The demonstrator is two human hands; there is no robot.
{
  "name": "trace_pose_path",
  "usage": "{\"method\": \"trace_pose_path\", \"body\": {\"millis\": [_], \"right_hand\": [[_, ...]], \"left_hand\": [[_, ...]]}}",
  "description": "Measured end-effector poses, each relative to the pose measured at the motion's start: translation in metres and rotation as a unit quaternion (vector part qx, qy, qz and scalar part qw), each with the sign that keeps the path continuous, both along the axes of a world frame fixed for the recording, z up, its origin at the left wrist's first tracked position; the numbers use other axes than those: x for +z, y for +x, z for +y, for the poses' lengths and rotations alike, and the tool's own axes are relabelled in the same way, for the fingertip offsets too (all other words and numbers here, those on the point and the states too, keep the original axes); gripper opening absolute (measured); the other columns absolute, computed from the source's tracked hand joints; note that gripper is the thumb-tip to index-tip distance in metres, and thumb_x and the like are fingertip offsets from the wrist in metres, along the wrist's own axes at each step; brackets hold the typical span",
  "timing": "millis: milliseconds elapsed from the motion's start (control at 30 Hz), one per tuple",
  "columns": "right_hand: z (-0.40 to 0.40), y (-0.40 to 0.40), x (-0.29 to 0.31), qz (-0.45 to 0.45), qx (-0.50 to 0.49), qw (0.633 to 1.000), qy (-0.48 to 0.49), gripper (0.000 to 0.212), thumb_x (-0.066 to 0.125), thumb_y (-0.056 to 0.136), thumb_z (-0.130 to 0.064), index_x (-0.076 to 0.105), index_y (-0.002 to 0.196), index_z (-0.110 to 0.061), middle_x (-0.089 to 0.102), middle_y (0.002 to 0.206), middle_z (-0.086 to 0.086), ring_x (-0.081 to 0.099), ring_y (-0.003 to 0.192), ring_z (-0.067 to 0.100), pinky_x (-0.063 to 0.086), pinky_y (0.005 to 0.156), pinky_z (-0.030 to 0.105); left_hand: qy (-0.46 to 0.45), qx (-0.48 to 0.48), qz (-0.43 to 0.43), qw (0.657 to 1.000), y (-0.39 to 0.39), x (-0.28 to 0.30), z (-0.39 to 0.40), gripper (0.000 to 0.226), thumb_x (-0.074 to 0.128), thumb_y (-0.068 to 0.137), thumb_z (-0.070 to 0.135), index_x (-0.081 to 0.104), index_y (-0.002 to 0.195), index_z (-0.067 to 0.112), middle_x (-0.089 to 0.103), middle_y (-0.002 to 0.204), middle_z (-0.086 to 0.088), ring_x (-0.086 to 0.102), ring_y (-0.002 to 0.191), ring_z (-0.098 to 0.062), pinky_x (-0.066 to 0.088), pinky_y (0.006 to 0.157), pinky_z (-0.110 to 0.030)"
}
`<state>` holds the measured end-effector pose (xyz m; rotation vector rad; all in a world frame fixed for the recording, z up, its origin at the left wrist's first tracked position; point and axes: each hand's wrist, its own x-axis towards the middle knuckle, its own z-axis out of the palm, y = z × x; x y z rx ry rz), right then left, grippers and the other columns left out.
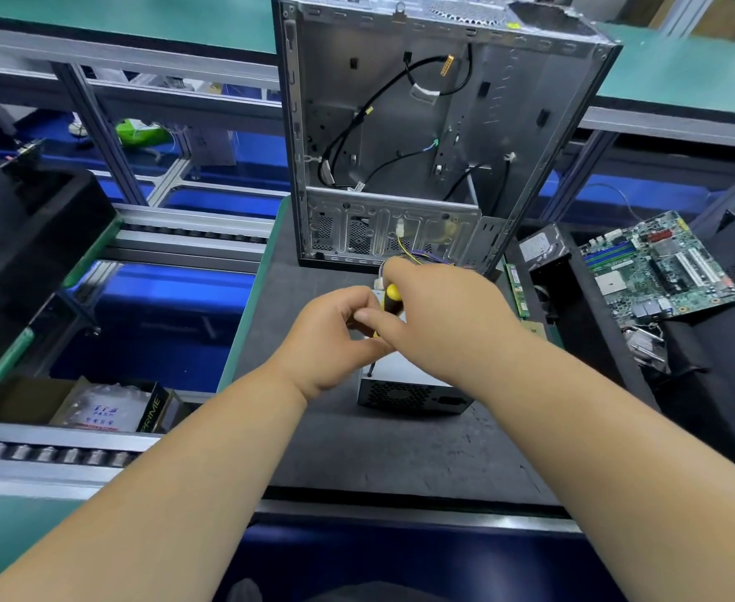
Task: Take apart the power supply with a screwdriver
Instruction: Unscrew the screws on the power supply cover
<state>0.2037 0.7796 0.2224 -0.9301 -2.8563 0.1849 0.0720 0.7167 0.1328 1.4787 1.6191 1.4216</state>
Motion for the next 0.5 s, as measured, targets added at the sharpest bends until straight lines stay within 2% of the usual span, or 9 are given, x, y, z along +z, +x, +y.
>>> {"method": "trace_pose_path", "body": {"millis": [67,167,233,300,333,400,500], "right_hand": [[0.000,-0.001,-0.001,-0.002,-0.011,1.000,-0.001,0.035,0.046,0.096,-0.058,0.043,0.093,-0.022,0.056,0.079,-0.005,0.050,0.074,0.024,0.027,0.054,0.034],[0.000,-0.003,-0.004,-0.005,-0.005,0.999,-0.044,0.024,0.050,0.100,-0.040,0.038,0.093,-0.020,0.051,0.077,-0.004,0.048,0.076,0.025,0.027,0.057,0.036],[0.001,-0.002,-0.003,-0.008,0.003,0.997,-0.077,0.022,0.051,0.100,-0.035,0.038,0.093,-0.019,0.051,0.076,-0.004,0.047,0.074,0.024,0.028,0.056,0.037],[0.005,0.002,0.000,-0.010,0.007,0.994,-0.107,0.020,0.052,0.100,-0.033,0.039,0.093,-0.019,0.051,0.076,-0.006,0.047,0.069,0.020,0.030,0.055,0.036],[0.008,0.003,0.001,-0.010,0.009,0.992,-0.122,0.020,0.053,0.099,-0.033,0.040,0.094,-0.019,0.050,0.076,-0.007,0.045,0.067,0.015,0.030,0.055,0.036],[0.012,0.005,0.004,-0.009,0.017,0.989,-0.150,0.017,0.054,0.099,-0.031,0.042,0.094,-0.020,0.048,0.076,-0.009,0.042,0.066,0.006,0.030,0.056,0.032],[0.014,0.004,0.006,-0.013,0.036,0.983,-0.178,0.010,0.054,0.099,-0.022,0.046,0.094,-0.023,0.053,0.084,-0.012,0.048,0.073,0.005,0.034,0.060,0.027]], "left_hand": [[0.004,-0.001,0.006,1.000,0.003,0.000,0.002,0.029,0.070,0.066,0.022,0.048,0.061,0.039,0.049,0.062,0.017,0.043,0.061,-0.002,0.036,0.060,-0.016],[0.008,-0.011,-0.001,1.000,0.005,-0.003,0.002,0.026,0.069,0.066,0.028,0.048,0.066,0.042,0.052,0.068,0.019,0.049,0.066,-0.002,0.041,0.066,-0.018],[0.001,-0.018,0.059,0.998,0.000,-0.009,-0.001,0.035,0.079,0.067,0.030,0.050,0.075,0.048,0.055,0.079,0.017,0.054,0.078,-0.005,0.043,0.074,-0.019],[-0.034,-0.039,0.124,0.991,-0.010,-0.020,-0.007,0.051,0.089,0.064,0.031,0.054,0.094,0.054,0.059,0.099,0.014,0.056,0.099,-0.008,0.044,0.090,-0.022],[-0.055,-0.047,0.138,0.988,-0.014,-0.027,-0.011,0.057,0.091,0.064,0.029,0.057,0.103,0.051,0.059,0.110,0.013,0.055,0.110,-0.007,0.043,0.098,-0.022],[-0.083,-0.046,0.144,0.985,-0.017,-0.038,-0.017,0.052,0.091,0.066,0.021,0.068,0.111,0.030,0.057,0.124,0.013,0.050,0.123,-0.004,0.038,0.107,-0.021],[-0.099,-0.034,0.134,0.985,-0.016,-0.048,-0.021,0.042,0.089,0.070,0.012,0.073,0.109,0.016,0.058,0.125,0.013,0.050,0.127,-0.002,0.037,0.109,-0.019]]}}
